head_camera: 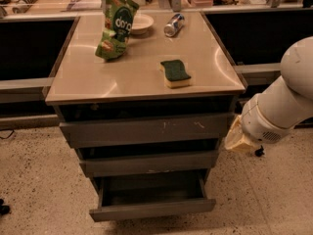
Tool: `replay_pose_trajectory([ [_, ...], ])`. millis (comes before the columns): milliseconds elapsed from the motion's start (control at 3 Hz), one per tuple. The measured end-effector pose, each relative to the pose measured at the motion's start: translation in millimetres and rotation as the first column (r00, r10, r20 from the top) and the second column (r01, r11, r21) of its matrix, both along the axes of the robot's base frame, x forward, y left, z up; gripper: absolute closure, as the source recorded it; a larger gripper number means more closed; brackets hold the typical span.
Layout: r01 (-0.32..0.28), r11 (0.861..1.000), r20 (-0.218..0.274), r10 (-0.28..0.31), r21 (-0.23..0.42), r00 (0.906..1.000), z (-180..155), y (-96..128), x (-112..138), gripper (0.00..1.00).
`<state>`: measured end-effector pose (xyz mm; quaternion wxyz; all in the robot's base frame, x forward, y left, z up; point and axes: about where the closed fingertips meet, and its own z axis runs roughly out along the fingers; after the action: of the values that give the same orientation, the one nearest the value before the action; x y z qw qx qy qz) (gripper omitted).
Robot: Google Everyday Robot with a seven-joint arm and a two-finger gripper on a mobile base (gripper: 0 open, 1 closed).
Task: Close bottom drawer
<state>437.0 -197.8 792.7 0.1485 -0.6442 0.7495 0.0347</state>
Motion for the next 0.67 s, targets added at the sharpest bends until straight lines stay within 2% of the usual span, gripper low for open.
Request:
replay_pose_trajectory([
  [333, -0.014, 1.0, 0.0, 0.014, 0.001, 0.9999, -21, -6, -2, 1.0],
  [667, -0.059, 0.998, 0.001, 0.059, 0.024, 0.9982, -83, -10, -8, 1.0],
])
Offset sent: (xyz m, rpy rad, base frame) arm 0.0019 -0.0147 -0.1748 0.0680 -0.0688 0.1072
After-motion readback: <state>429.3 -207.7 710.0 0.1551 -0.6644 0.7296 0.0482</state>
